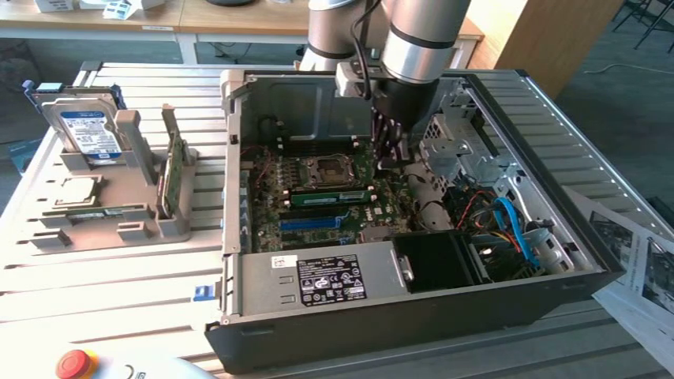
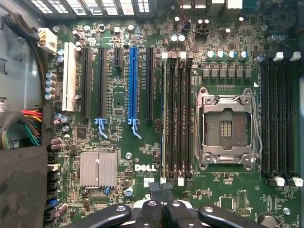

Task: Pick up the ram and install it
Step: 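Press down the ram until it locks into place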

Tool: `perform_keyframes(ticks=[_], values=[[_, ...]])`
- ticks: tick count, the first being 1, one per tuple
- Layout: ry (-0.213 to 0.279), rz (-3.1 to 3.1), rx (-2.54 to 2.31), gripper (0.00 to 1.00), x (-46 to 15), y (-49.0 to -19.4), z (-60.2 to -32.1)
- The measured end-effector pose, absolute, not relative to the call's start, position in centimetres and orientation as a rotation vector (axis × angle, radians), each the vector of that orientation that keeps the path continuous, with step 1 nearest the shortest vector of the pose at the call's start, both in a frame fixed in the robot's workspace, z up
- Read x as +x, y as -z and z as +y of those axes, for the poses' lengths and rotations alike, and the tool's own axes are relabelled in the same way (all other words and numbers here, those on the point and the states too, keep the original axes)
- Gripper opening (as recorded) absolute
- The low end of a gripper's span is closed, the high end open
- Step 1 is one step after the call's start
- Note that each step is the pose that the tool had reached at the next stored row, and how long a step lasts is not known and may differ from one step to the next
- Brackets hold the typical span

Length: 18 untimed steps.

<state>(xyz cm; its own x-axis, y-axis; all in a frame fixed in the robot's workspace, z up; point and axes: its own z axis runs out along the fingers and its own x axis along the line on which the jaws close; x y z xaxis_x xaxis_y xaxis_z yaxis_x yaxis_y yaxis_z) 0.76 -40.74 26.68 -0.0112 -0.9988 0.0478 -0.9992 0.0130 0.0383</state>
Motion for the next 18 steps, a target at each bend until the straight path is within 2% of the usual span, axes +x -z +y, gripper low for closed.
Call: perform_keyframes(ticks=[18], values=[[-0.010,-2.192,2.165,0.11,0.8,-25.1,-40.7]])
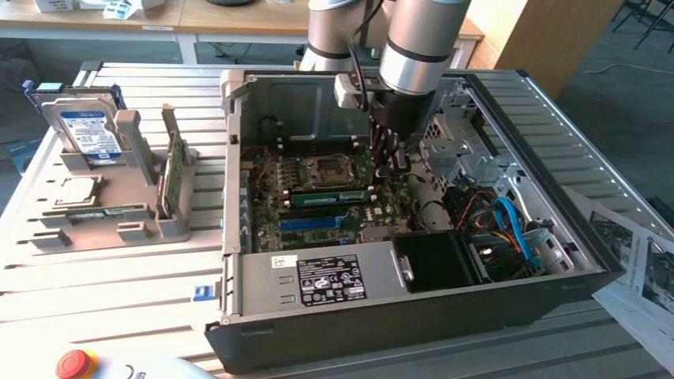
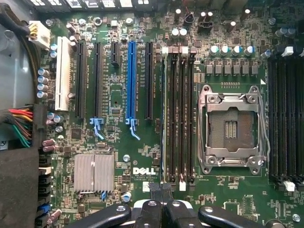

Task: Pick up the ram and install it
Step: 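Press down the ram until it locks into place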

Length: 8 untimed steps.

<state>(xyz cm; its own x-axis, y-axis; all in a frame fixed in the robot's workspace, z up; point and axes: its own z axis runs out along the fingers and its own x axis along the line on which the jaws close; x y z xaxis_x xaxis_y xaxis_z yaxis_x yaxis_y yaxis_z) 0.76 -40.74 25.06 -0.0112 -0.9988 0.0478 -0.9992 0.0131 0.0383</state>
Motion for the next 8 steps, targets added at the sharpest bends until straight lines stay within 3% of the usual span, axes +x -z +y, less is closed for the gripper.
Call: perform_keyframes(ticks=[8], values=[[-0.010,-2.191,2.165,0.11,0.7,-23.4,-40.7]])
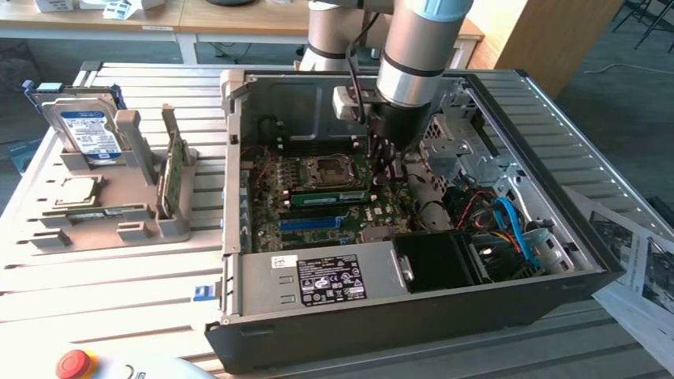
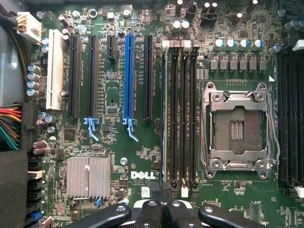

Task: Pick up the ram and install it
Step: 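Press down the ram until it locks into place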

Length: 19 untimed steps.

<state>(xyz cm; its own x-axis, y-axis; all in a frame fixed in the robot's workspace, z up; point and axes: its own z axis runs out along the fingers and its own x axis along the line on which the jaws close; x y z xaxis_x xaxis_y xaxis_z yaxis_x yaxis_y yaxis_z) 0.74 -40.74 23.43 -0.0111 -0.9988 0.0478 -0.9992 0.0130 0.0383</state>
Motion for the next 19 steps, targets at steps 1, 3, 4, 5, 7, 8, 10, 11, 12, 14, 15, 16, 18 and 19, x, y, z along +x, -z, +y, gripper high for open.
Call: perform_keyframes(ticks=[1,3,4,5,7,8,10,11,12,14,15,16,18,19], values=[[-0.010,-2.191,2.165,0.11,0.74,-23.36,-40.74],[-0.010,-2.191,2.165,0.11,0.74,-23.36,-40.74],[-0.010,-2.191,2.165,0.11,0.74,-23.36,-40.74],[-0.010,-2.191,2.165,0.11,0.74,-23.35,-40.74],[-0.010,-2.192,2.165,0.11,0.74,-23.34,-40.73],[-0.010,-2.192,2.165,0.11,0.74,-23.33,-40.69],[-0.010,-2.192,2.165,0.11,0.73,-23.33,-40.61],[-0.010,-2.192,2.165,0.11,0.74,-23.32,-40.56],[-0.010,-2.191,2.165,0.11,0.74,-23.32,-40.52],[-0.010,-2.191,2.165,0.11,0.74,-23.30,-40.46],[-0.010,-2.191,2.165,0.11,0.74,-23.30,-40.46],[-0.010,-2.191,2.165,0.11,0.74,-23.29,-40.43],[-0.010,-2.192,2.165,0.11,0.69,-23.26,-40.40],[-0.010,-2.192,2.165,0.11,0.67,-23.24,-40.39]])
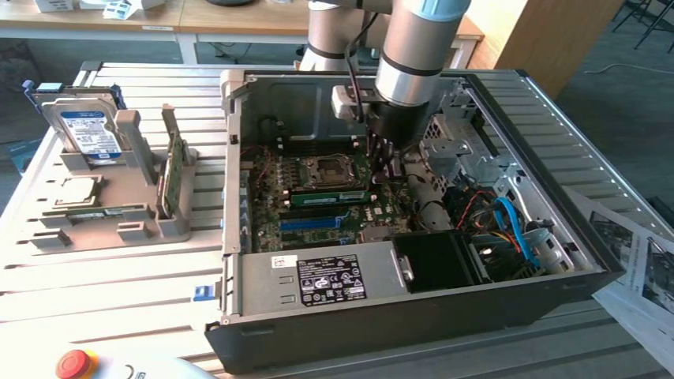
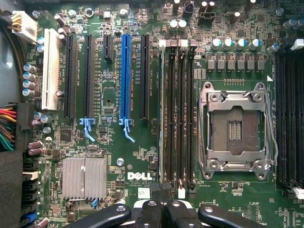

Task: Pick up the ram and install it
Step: 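Press down the ram until it locks into place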

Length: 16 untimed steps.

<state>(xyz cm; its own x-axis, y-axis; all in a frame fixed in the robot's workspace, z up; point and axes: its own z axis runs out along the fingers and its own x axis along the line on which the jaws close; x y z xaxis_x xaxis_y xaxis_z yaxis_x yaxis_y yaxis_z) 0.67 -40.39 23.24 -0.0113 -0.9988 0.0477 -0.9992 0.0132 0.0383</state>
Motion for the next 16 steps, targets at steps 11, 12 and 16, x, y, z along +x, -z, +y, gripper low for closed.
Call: perform_keyframes(ticks=[11,12,16], values=[[-0.010,-2.191,2.165,0.11,0.27,-23.09,-40.31],[-0.010,-2.191,2.165,0.11,0.27,-23.09,-40.31],[-0.010,-2.192,2.165,0.11,0.27,-23.06,-40.31]])
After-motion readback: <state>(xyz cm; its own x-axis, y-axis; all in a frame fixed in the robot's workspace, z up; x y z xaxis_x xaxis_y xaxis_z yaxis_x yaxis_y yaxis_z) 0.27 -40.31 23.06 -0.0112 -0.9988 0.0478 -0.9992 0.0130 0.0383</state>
